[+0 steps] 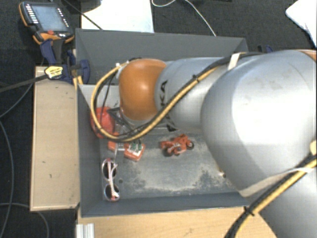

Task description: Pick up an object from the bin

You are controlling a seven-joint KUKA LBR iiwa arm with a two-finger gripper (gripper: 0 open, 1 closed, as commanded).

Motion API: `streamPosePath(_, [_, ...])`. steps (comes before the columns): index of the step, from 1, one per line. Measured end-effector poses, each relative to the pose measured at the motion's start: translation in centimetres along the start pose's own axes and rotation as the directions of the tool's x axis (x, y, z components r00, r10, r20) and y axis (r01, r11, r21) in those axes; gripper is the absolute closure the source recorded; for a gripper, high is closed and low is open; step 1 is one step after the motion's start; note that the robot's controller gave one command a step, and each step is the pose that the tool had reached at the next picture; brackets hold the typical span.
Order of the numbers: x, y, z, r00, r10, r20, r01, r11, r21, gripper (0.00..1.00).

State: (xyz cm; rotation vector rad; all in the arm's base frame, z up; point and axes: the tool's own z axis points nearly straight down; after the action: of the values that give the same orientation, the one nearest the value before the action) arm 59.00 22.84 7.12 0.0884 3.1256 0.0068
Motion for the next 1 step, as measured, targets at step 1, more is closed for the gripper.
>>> streamPosePath(1, [-0.31,1.16,-0.04,0.990,0.140,0.002,-0.140,0.990,0.008,1.00])
